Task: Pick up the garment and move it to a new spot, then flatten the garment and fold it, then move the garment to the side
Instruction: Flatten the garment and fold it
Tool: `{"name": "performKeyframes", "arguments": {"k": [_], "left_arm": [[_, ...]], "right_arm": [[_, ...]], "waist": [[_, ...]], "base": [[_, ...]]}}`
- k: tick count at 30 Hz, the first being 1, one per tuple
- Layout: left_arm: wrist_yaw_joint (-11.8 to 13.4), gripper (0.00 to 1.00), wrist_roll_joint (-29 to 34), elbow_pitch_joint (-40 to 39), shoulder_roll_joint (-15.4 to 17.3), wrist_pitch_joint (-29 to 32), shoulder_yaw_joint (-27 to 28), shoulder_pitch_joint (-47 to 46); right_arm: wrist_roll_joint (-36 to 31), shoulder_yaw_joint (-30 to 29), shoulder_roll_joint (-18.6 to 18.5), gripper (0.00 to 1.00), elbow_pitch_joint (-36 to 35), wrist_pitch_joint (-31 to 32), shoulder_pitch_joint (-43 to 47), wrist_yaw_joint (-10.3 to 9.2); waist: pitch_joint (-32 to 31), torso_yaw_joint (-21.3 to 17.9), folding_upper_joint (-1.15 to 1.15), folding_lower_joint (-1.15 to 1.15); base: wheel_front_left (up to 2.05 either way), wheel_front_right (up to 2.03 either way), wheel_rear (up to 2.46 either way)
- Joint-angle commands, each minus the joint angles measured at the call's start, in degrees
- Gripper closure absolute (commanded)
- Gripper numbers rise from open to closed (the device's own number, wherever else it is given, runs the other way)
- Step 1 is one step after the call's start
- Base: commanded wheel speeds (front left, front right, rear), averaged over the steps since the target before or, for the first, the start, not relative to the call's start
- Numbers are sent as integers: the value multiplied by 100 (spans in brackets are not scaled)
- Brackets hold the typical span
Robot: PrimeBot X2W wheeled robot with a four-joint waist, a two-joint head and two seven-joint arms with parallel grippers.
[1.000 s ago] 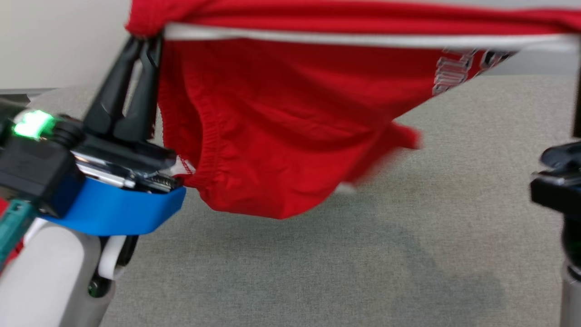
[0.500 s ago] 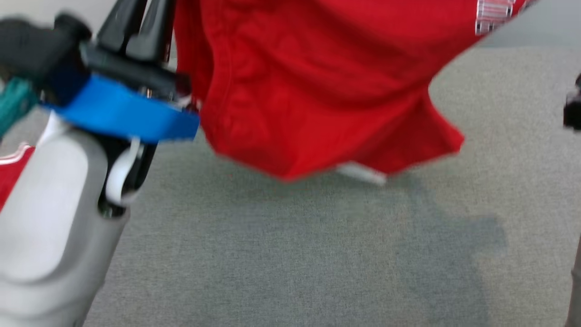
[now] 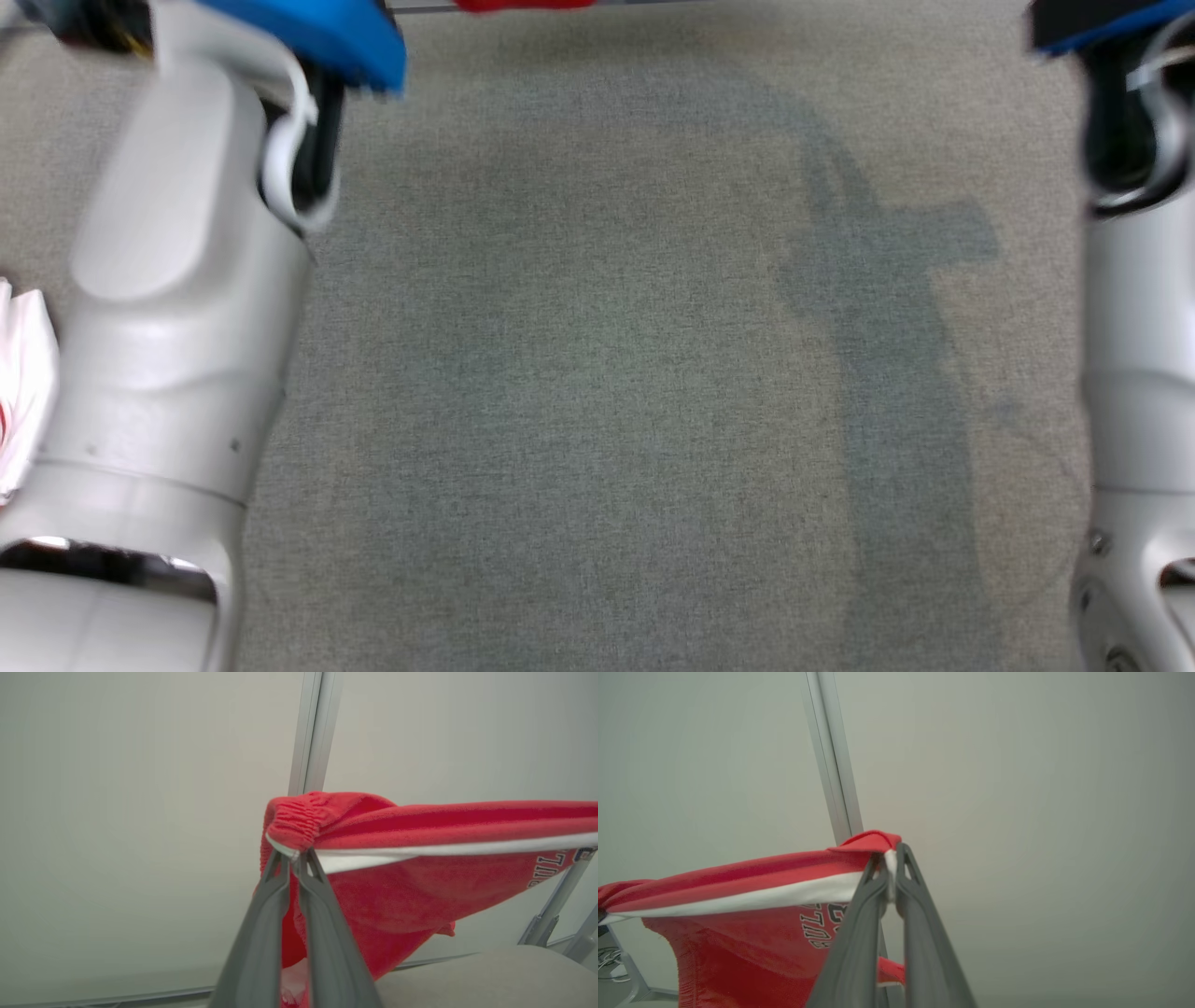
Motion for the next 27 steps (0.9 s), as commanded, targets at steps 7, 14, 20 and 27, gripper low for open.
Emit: {"name": "performKeyframes", "arguments": {"k": [7, 14, 20, 27], "left_arm": [[-164, 100, -538, 2135, -376, 15, -4, 991], [-224, 100, -816, 2587, -518, 55, -308, 1706], [-234, 100, -864, 2162, -538, -122, -695, 2290], [-103, 100, -594, 1072, -219, -180, -588, 3352]], "right_arm": [[345, 131, 184, 100, 2405, -240, 731, -13], [724, 521, 257, 100, 3510, -525, 1306, -12], [1189, 898, 272, 100, 3262, -859, 2063, -8], [1610, 1205, 13, 100, 2036, -1075, 3579, -8]], "waist": [[0, -17, -1, -2], [-65, 89, -1, -2], [-282, 111, -1, -2], [-664, 57, -1, -2]], "base": [[0, 0, 0], [0, 0, 0], [0, 0, 0], [0, 0, 0]]}}
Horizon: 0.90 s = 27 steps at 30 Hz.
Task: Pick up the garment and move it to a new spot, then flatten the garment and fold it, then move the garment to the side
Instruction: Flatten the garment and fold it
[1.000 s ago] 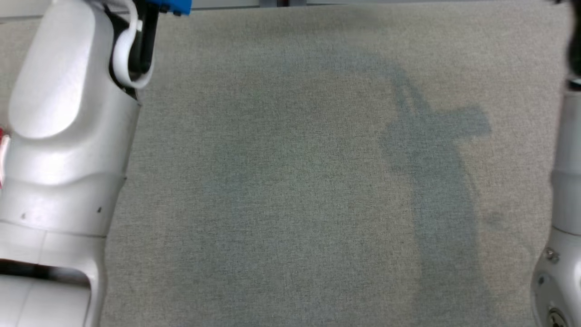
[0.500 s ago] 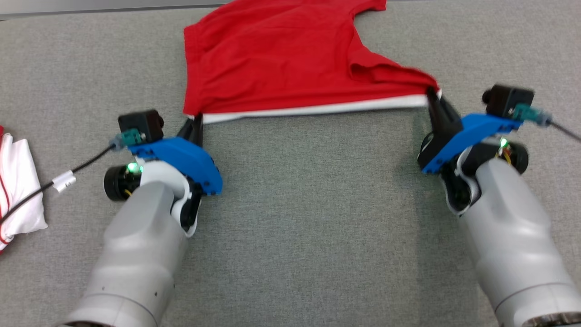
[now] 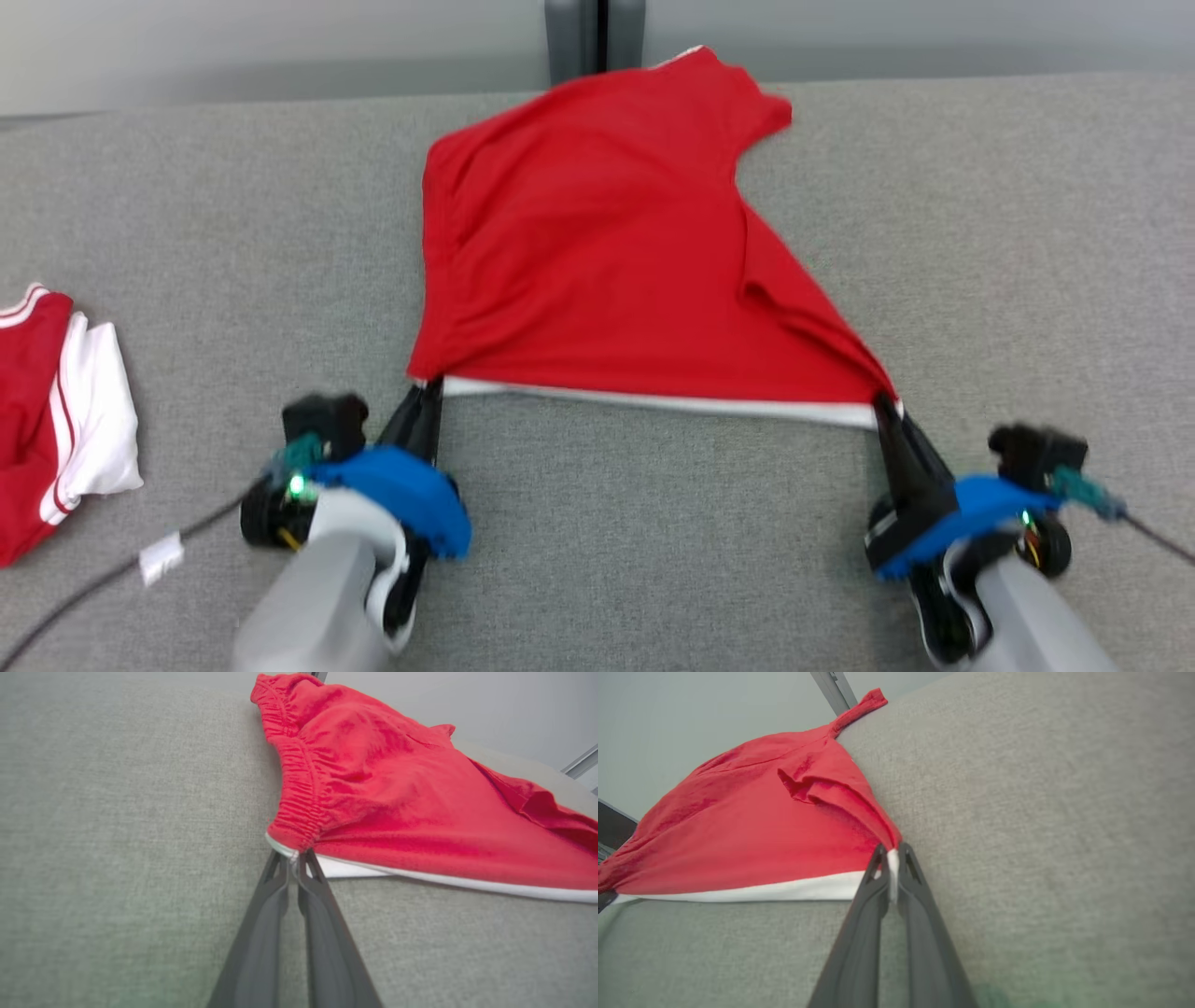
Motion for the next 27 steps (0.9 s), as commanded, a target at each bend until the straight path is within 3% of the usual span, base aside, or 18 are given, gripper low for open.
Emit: {"name": "performKeyframes", "arguments": {"k": [1, 7, 13, 18, 21, 27], "left_arm": [[85, 100, 24, -115, 90, -24, 56, 253], [584, 100, 201, -1821, 470, 43, 152, 1626], [1218, 100, 173, -4052, 912, 985, 29, 2853], [1637, 100, 144, -5623, 1193, 1734, -53, 3438], [1659, 100, 45, -6028, 1310, 2070, -71, 3459], [1382, 100, -404, -5992, 1301, 2375, 135, 2907]], "right_arm": [[48, -25, -113, 100, -93, -28, 248, -10], [-4, -411, -261, 100, -1514, 153, 1648, -14], [-354, -1065, -46, 100, -3286, 837, 2865, -17], [-603, -1413, 186, 100, -4465, 1440, 3363, -12], [-617, -1534, 237, 100, -4758, 1648, 3307, -11], [-599, -1677, 259, 100, -4681, 1639, 2485, -11]], "waist": [[-96, -67, 1, 1], [-360, -7, 1, 1], [-454, 29, 1, 1], [-469, -5, 1, 1], [-413, -18, 1, 1], [-31, 43, 1, 1]], "base": [[0, 0, 0], [0, 0, 0], [0, 0, 0], [0, 0, 0], [0, 0, 0], [0, 0, 0]]}}
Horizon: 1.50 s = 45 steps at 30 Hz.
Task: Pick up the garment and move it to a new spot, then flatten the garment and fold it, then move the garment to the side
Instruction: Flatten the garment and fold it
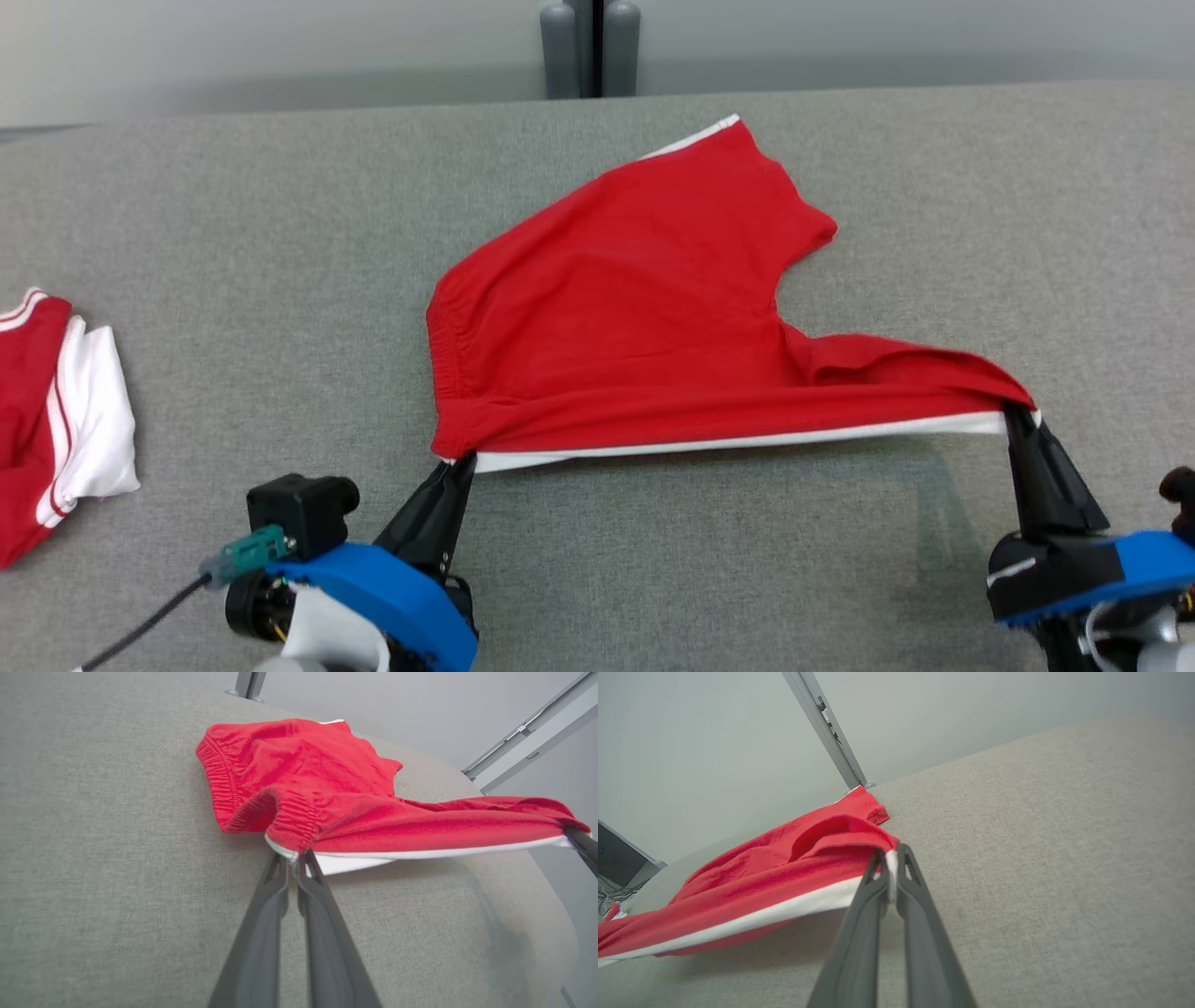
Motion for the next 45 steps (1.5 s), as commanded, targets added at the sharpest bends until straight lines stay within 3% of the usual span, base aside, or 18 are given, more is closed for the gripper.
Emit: {"name": "performKeyframes", "arguments": {"k": [1, 6, 11, 18, 25, 30, 31, 32, 33, 39, 45], "left_arm": [[-53, 100, -42, 106, 48, 29, 90, -201], [-372, 100, -117, 521, 8, 165, 143, -1129], [-576, 100, -38, 887, -96, 134, 182, -2060], [-993, 100, -127, 1774, -523, 160, 20, -3242], [-1294, 100, -278, 2853, -991, 64, -169, -4093], [-1405, 100, -361, 3365, -1165, -107, -322, -4414], [-1426, 89, -382, 3436, -1190, -148, -341, -4451], [-1437, 61, -427, 3477, -1220, -219, -349, -4475], [-1446, 0, -453, 3512, -1234, -295, -356, -4481], [-1445, 0, -341, 3634, -1116, -858, -409, -4311], [-758, 0, 276, 3483, -882, -1942, -284, -3975]], "right_arm": [[40, -90, -21, 100, 110, -56, -254, -13], [137, -55, -19, 100, 880, -13, -1622, -12], [-190, -35, -33, 100, 1814, 306, -3014, -8], [-664, -70, -328, 100, 3217, 788, -4686, -7], [-1083, 50, -595, 100, 4439, 926, -5866, -7], [-1249, 162, -682, 100, 5016, 543, -6338, -7], [-1269, 193, -689, 83, 5116, 454, -6372, -7], [-1269, 254, -697, 49, 5166, 294, -6406, -7], [-1271, 308, -700, 0, 5217, 149, -6423, -7], [-1184, 816, -833, 0, 5175, -1034, -6044, -7], [-1064, 991, -1014, 0, 4588, -1703, -5347, -7]], "waist": [[168, 100, 1, -1], [669, 267, 1, -1], [1057, 491, 1, -1], [1477, 857, 1, -1], [1750, 1078, 1, -1], [1797, 1162, 1, -1], [1791, 1170, 1, -1], [1779, 1177, 1, -1], [1759, 1180, 1, -1], [1595, 1118, 1, -1], [1374, 933, 1, -1]], "base": [[0, 0, 0], [0, 0, 0], [0, 0, 0], [0, 0, 0], [0, 0, 0], [0, 0, 0], [0, 0, 0], [0, 0, 0], [0, 0, 0], [0, 0, 0], [0, 0, 0]]}}
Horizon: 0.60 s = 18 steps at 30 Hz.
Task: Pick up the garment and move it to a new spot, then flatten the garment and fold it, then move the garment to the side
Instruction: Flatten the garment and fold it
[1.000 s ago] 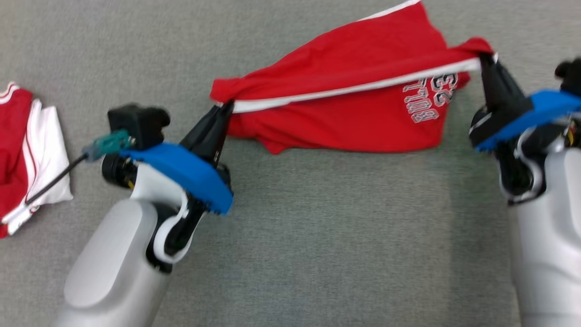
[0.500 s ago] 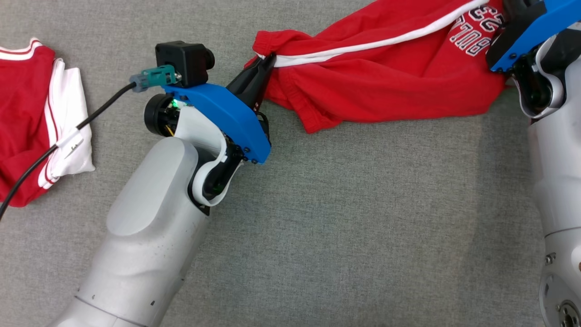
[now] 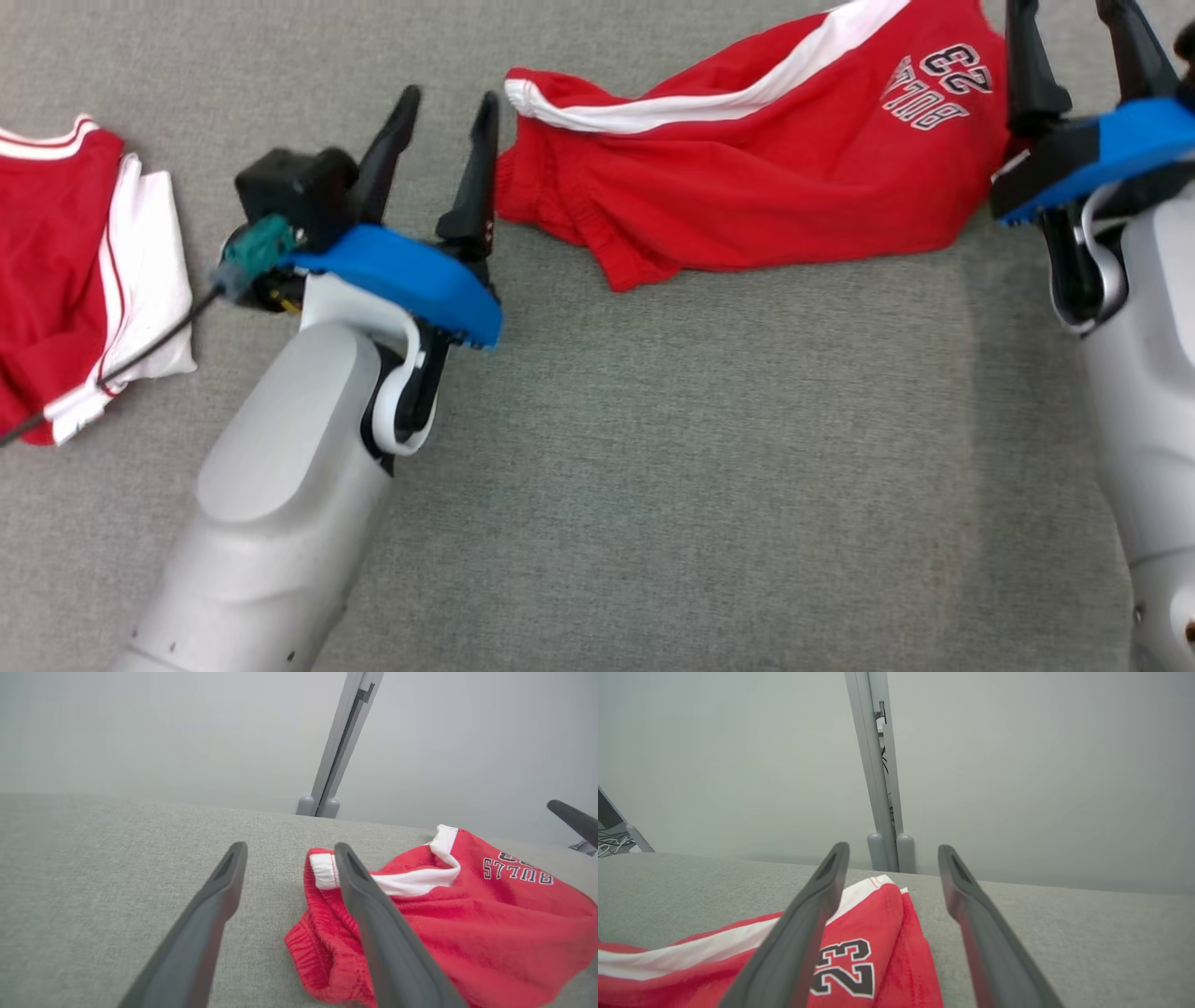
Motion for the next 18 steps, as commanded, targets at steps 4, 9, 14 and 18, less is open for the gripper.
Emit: {"name": "performKeyframes", "arguments": {"k": [4, 9, 14, 18], "left_arm": [[585, 0, 430, -289, 240, -426, 192, 421], [1015, 0, 814, -800, 485, -522, 535, 1016], [1092, 0, 1124, -1427, 664, -525, 1020, 1787], [1094, 0, 1259, -1579, 706, -526, 1193, 2168]], "right_arm": [[69, -269, 38, 0, -963, -77, 877, 2], [-47, -539, 280, 0, -2112, -79, 1988, 1], [-166, -677, 556, 0, -2930, -77, 3019, 1], [-163, -700, 660, 0, -3267, 1, 3470, 2]], "waist": [[-239, -281, 0, 0], [-464, -524, 0, 0], [-696, -775, 0, 0], [-779, -891, 0, 0]], "base": [[0, 0, 0], [0, 0, 0], [0, 0, 0], [0, 0, 0]]}}
